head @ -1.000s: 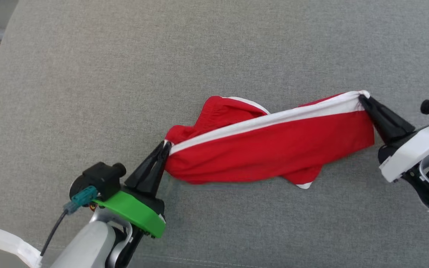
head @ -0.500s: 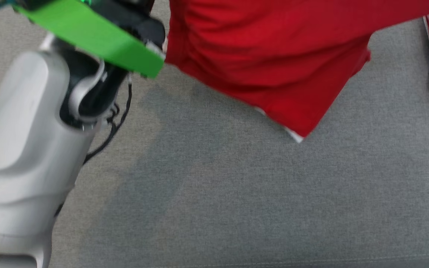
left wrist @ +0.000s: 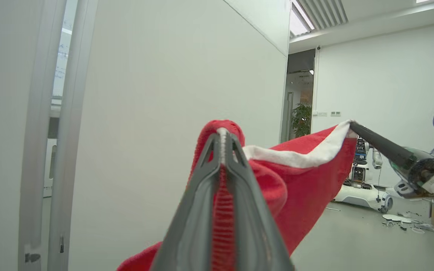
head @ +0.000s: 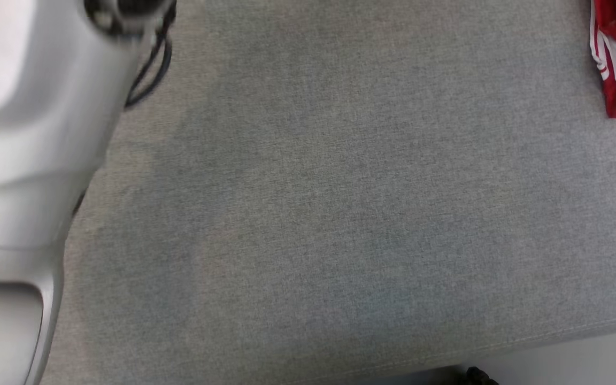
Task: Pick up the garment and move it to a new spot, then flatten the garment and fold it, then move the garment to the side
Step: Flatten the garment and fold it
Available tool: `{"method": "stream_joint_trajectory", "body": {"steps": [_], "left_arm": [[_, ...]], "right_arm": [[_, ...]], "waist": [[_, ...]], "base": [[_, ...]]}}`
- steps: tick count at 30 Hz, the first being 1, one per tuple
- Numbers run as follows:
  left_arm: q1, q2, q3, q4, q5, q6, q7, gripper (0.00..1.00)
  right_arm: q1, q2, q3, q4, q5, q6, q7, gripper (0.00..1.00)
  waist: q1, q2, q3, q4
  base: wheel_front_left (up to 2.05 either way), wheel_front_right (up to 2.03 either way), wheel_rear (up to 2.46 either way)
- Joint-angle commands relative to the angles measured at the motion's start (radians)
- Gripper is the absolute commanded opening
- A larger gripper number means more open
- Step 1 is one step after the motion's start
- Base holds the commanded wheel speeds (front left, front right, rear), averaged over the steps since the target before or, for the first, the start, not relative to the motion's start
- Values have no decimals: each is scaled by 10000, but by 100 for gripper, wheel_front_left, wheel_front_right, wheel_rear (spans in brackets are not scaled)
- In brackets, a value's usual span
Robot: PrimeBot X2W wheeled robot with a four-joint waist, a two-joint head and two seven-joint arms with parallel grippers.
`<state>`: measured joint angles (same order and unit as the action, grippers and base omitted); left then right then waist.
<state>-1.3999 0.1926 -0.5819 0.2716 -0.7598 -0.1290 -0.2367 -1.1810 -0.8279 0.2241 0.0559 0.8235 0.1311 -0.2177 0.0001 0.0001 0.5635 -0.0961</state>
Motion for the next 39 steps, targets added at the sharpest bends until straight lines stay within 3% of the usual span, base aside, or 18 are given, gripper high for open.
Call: {"method": "stream_joint_trajectory", "body": {"steps": [1, 5, 9, 16, 24, 30, 34, 39], "left_arm": [[834, 363, -239, -76, -318, -17, -107, 0], [2792, 961, -845, -617, -904, -19, -262, 0], [5169, 1125, -718, -1549, -1033, -21, -286, 0], [9185, 1066, -316, -2740, 71, -22, -291, 0], [12336, 864, 644, -3670, 696, 1, -293, 0], [12755, 699, 465, -4133, 624, 0, -292, 0], [12008, 285, 89, -3703, 541, 0, -293, 0], [10989, -102, -59, -2875, 432, 0, -227, 0]], "right_arm": [[778, -24, 53, -178, -3, -8, 21, 0], [3204, 87, -456, -968, -14, -10, -205, 0], [6079, 613, -1435, -1775, -3, -8, -369, 0], [11049, 2328, -2870, -3529, -458, -8, -397, 0], [14241, 3375, -3908, -5285, -277, -14, 338, 0], [14690, 3483, -4618, -5747, -505, -14, 1089, 0], [13812, 3452, -4600, -5174, -338, -13, 1609, 0], [12152, 2796, -4035, -3947, -733, -11, 2215, 0]], "waist": [[-1, -1, 348, -201], [-1, -1, 388, 3], [-1, -1, 195, 276], [-1, -1, -758, 537], [-1, -1, -1816, 692], [-1, -1, -2024, 865], [-1, -1, -1907, 990], [-1, -1, -1527, 1127]], "base": [[0, 0, 0], [0, 0, 0], [0, 0, 0], [0, 0, 0], [0, 0, 0], [0, 0, 0], [0, 0, 0], [0, 0, 0]]}}
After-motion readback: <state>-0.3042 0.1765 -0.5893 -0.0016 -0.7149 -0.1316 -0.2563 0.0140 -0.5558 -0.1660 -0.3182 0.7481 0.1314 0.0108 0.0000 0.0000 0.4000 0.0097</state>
